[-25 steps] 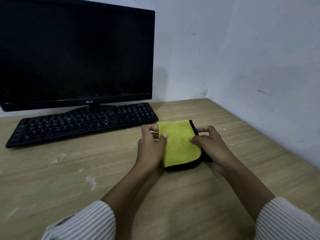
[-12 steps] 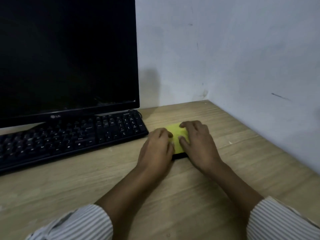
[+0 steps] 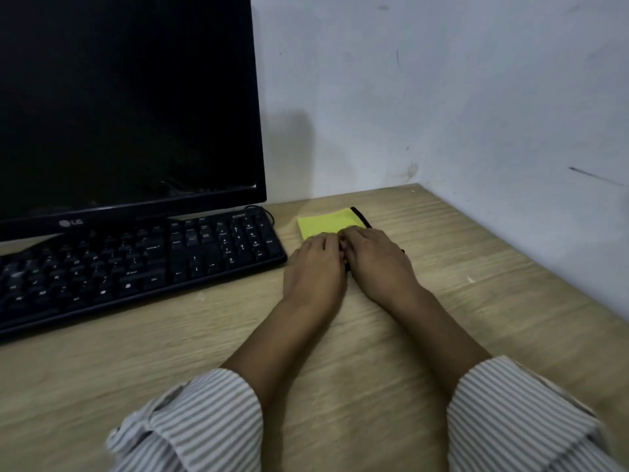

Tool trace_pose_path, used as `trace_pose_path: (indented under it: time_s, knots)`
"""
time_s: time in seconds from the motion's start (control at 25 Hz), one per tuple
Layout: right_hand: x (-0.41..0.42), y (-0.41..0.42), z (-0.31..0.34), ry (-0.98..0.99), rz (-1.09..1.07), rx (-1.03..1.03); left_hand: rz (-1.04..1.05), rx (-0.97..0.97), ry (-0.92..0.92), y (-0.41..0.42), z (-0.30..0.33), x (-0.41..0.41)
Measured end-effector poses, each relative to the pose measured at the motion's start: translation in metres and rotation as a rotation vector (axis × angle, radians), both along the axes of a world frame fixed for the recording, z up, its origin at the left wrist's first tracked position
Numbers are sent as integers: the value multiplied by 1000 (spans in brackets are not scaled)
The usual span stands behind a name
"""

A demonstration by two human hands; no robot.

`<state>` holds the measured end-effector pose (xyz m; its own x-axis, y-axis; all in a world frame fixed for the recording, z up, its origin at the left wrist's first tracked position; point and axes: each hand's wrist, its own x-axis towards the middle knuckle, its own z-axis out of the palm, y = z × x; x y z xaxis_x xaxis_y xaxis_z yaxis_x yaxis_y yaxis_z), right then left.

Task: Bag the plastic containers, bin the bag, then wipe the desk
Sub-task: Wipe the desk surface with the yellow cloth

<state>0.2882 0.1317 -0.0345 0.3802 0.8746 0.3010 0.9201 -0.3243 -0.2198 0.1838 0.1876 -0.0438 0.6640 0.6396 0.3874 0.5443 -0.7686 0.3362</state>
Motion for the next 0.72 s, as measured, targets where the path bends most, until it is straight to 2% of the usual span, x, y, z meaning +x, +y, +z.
trace_pose_path:
  time_s: [0.12,0.28,0.4,0.56,0.72]
  knots:
    - [2,2,-4,-19,4,18,-26,0,-100,4,-5,-2]
    - [-3,-3,1,-49,-4,143,-90,-74,-279,0,2,-10]
    - [-17,-9,11,48,-5,228,-104,-117,-368,-6,12,-28]
    - [-52,-10,15,127,75,254,-106,-115,-401,-4,23,-89]
    - [-99,-8,16,206,158,228,22,-87,-433,15,26,-178]
